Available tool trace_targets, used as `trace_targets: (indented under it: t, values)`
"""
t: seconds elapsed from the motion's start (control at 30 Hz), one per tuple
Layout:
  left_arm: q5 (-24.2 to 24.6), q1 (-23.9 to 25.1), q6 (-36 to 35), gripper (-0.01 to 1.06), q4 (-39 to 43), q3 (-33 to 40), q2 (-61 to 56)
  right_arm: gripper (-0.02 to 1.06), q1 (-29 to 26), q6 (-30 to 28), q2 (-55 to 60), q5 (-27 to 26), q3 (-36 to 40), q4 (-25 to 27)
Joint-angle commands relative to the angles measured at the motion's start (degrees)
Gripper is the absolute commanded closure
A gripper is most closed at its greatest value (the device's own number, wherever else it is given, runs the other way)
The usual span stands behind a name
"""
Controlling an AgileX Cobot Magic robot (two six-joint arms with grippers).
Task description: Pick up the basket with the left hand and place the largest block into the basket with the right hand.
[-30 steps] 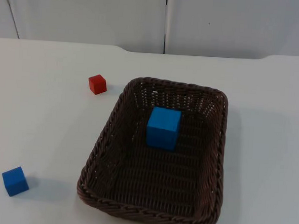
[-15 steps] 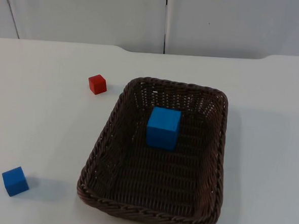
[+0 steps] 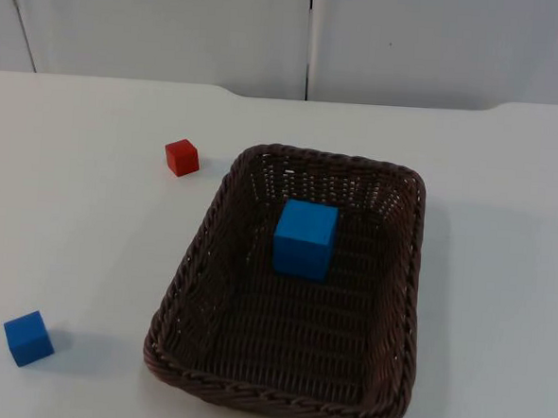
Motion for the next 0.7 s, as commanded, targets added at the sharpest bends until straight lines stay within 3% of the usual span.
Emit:
trace_targets:
  t: [0.0, 0.47, 0.67]
  values:
    - [-0.63, 0.40, -0.43, 0.00, 0.32, 0.25, -0.17, -0.01, -0.13, 0.13, -0.20, -0.70, 0.15, 0.08]
    - [-0.63, 0.40, -0.43, 0.00, 0.32, 0.25, -0.17, -0.01, -0.57, 0.13, -0.20, -0.70, 0.15, 0.09]
    - [-0.63, 0.40, -0.43, 0.00, 0.32, 0.25, -0.17, -0.01, -6.39, 0.13, -0.20, -0.70, 0.15, 0.09]
